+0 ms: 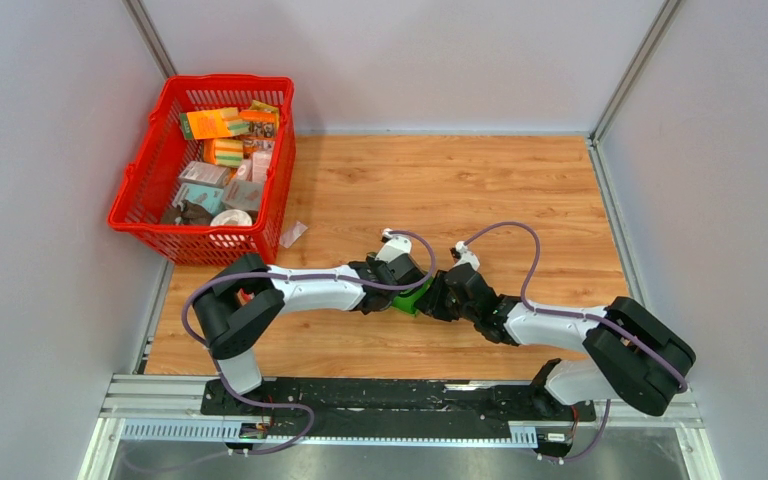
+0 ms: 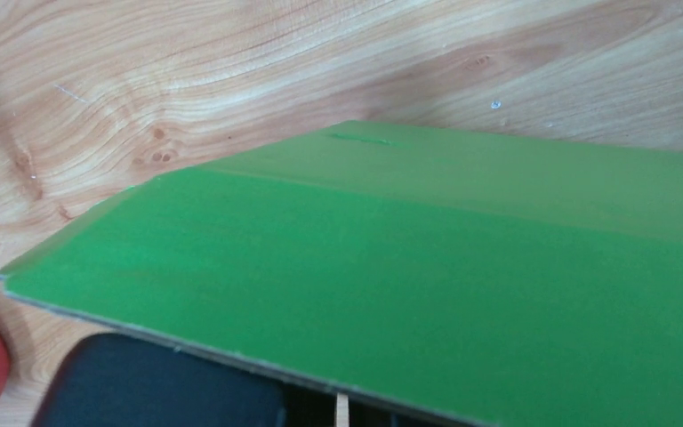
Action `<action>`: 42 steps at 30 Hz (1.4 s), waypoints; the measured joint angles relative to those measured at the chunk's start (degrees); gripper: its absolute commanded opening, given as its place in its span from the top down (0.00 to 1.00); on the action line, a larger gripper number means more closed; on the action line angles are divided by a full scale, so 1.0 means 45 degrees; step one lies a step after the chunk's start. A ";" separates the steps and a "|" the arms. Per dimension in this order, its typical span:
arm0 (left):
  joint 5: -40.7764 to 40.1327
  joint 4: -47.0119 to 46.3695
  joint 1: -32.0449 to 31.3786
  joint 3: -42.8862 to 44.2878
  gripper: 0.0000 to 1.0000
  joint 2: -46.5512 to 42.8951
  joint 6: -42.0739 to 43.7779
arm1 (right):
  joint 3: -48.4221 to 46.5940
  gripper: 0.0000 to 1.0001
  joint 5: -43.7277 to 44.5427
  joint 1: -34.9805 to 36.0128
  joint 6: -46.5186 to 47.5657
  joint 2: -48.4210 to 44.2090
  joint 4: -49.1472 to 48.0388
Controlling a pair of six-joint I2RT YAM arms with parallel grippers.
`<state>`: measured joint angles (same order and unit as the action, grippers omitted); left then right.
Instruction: Fold the paper box
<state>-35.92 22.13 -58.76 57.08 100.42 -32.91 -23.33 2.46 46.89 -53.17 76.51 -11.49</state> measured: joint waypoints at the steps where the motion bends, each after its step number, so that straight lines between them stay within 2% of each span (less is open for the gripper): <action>1: -0.0039 0.0010 -0.0010 -0.0005 1.00 0.0000 -0.0005 | 0.0000 0.79 0.0010 0.0000 0.0000 0.0000 -0.0005; 5: 0.0107 -0.0024 0.0000 -0.0010 0.90 0.0000 0.0029 | 0.0000 0.77 0.0010 0.0000 0.0005 0.0000 -0.0005; 6: 0.0165 -0.0034 0.0005 -0.0015 0.84 -0.0019 0.0039 | 0.0005 0.76 0.0010 0.0000 0.0005 0.0000 -0.0005; 9: 0.0413 -0.0155 0.0063 -0.0175 0.73 -0.0180 0.0029 | 0.0005 0.75 0.0010 0.0000 0.0019 -0.0005 0.0000; 15: 0.1656 -0.0476 0.0306 -0.1413 0.60 -0.1481 -0.0092 | 0.0005 0.73 -0.0044 0.0000 0.0204 -0.0262 0.0078; 20: 0.3332 -0.1093 0.1141 -0.2419 0.58 -0.3220 -0.0199 | 0.0005 0.73 -0.0029 0.0000 0.0403 -0.0617 0.0199; 25: 0.4435 -0.1608 0.2045 -0.2686 0.60 -0.3696 -0.0282 | 0.0005 0.73 -0.0044 0.0000 0.0505 -0.0651 0.0257; 35: 0.4852 -0.1957 0.2137 -0.2671 0.74 -0.2837 -0.0330 | 0.0005 0.73 -0.0044 0.0005 0.0549 -0.0651 0.0257; 38: 0.4561 -0.2123 0.2142 -0.2579 0.86 -0.2225 -0.0359 | 0.0005 0.74 -0.0044 0.0000 0.0544 -0.0651 0.0248; 39: 0.4439 -0.2225 0.2137 -0.2467 0.93 -0.2084 -0.0359 | 0.0005 0.75 -0.0049 0.0005 0.0544 -0.0641 0.0233; 41: 0.3866 -0.2225 0.1962 -0.2127 1.00 -0.1690 -0.0325 | 0.0000 0.75 -0.0068 0.0000 0.0539 -0.0578 0.0185; 42: 0.3327 -0.1953 0.1792 -0.1826 1.00 -0.1452 -0.0364 | 0.0005 0.75 -0.0102 0.0000 0.0539 -0.0520 0.0160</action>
<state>-20.95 13.34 -50.70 48.86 93.89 -34.54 -23.31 2.00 46.89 -50.74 74.17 -10.76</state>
